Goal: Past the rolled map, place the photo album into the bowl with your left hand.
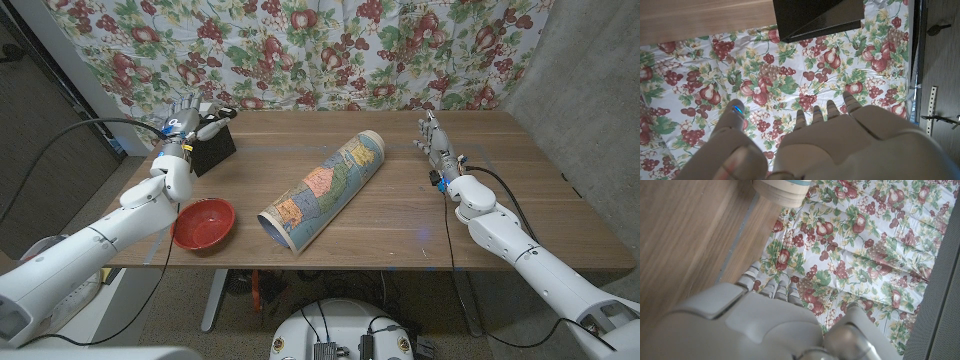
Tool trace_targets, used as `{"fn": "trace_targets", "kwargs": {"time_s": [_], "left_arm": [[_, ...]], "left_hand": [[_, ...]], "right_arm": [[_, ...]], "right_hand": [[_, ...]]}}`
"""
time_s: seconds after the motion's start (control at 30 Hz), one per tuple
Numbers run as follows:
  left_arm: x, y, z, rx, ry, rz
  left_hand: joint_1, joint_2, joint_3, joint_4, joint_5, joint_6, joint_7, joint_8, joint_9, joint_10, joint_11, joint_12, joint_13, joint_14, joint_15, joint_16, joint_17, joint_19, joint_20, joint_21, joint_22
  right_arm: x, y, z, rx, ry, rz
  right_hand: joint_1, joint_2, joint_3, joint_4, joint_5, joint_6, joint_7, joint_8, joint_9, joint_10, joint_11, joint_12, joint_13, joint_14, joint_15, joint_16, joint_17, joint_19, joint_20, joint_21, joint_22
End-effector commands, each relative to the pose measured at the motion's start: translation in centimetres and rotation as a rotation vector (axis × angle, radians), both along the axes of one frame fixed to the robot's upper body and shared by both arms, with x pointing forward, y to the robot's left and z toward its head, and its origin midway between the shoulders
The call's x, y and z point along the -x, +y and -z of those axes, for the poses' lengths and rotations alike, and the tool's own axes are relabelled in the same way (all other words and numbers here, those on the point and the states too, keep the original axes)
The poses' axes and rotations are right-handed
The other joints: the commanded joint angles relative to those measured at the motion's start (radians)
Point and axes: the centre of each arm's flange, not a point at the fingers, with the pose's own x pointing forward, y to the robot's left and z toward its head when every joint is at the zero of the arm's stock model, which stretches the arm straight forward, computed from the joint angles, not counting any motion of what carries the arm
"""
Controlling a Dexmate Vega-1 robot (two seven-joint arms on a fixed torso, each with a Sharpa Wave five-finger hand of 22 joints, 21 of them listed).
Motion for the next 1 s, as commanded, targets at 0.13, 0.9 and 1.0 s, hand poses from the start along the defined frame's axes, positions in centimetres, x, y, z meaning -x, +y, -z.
{"fn": "trace_targets", "kwargs": {"time_s": [0.13,0.9,1.0], "left_arm": [[-1.2,0.9,0.1,0.010,0.007,-0.005],[-1.9,1.7,-0.8,0.014,0.063,-0.038],[-1.9,1.8,-1.1,0.011,0.075,-0.040]], "left_hand": [[0.010,0.005,-0.001,-0.005,0.002,-0.042,-0.003,-0.010,0.003,-0.022,0.003,-0.001,0.004,-0.123,0.009,0.005,0.003,-0.005,0.006,0.003,0.004],[0.030,-0.018,-0.016,-0.008,0.002,-0.083,0.020,-0.003,0.003,-0.060,0.030,0.002,0.005,-0.123,0.045,0.011,0.005,0.013,0.051,0.009,0.005],[0.032,-0.023,-0.018,-0.008,0.002,-0.082,0.022,0.000,0.003,-0.042,0.030,0.010,0.007,-0.109,0.053,0.016,0.006,0.011,0.053,0.008,0.006]], "right_arm": [[0.2,-0.2,0.0,0.003,0.005,0.021],[-0.5,0.5,-0.1,0.010,0.012,0.018],[-0.5,0.5,0.0,0.006,0.014,0.018]], "right_hand": [[-0.001,0.005,0.001,0.005,0.004,0.007,0.001,0.005,0.002,0.010,-0.001,0.003,0.004,0.003,0.004,0.007,0.001,0.000,0.006,0.002,0.003],[0.001,0.007,-0.001,0.006,0.005,0.009,-0.001,0.005,0.002,0.012,0.003,0.002,0.004,0.003,0.005,0.006,0.000,-0.002,0.005,0.002,0.003],[0.002,0.007,-0.001,0.006,0.005,0.010,-0.001,0.005,0.002,0.012,0.002,0.002,0.004,0.003,0.004,0.006,0.000,-0.002,0.005,0.002,0.003]]}}
